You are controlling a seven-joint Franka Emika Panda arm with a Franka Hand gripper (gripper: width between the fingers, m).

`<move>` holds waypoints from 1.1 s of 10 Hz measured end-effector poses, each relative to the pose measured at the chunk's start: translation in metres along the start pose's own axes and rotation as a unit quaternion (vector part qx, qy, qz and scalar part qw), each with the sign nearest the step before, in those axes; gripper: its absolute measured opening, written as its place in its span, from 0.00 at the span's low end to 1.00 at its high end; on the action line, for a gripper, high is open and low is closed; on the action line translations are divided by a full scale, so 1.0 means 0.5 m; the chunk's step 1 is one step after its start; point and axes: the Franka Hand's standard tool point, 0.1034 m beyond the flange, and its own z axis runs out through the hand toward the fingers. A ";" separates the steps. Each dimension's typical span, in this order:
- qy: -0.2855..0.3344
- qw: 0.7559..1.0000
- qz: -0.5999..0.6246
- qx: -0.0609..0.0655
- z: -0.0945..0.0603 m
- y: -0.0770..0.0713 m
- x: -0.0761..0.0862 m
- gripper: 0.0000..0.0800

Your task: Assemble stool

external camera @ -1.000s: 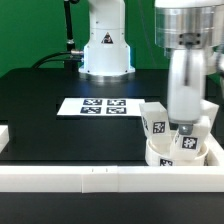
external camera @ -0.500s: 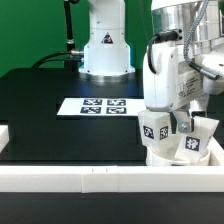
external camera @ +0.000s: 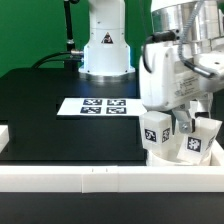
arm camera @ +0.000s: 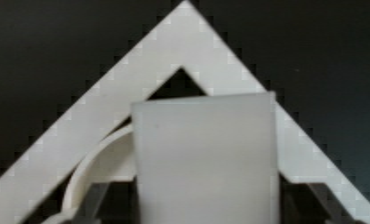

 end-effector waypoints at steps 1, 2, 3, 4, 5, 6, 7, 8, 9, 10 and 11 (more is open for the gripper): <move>-0.007 1.000 0.011 0.003 0.001 0.009 -0.004 0.42; -0.011 1.000 0.022 0.004 0.001 0.011 -0.004 0.42; -0.014 0.999 0.034 0.003 0.001 0.010 -0.003 0.42; -0.015 1.000 0.024 0.003 -0.001 0.008 -0.002 0.42; -0.020 1.000 0.004 0.004 -0.014 0.000 -0.006 0.42; -0.025 1.000 -0.001 0.007 -0.032 -0.007 -0.006 0.55; -0.032 0.999 -0.007 0.009 -0.058 -0.013 -0.006 0.71; -0.040 0.999 -0.005 0.008 -0.085 -0.014 -0.007 0.78; -0.046 0.999 -0.002 0.008 -0.102 -0.015 -0.011 0.78; -0.042 0.999 -0.003 0.008 -0.097 -0.014 -0.006 0.81; -0.041 0.999 -0.003 0.008 -0.093 -0.013 -0.004 0.81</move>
Offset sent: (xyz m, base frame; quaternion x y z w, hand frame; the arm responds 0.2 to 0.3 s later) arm -0.0049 -0.0025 0.0043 -0.0173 -0.0158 0.1820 0.9830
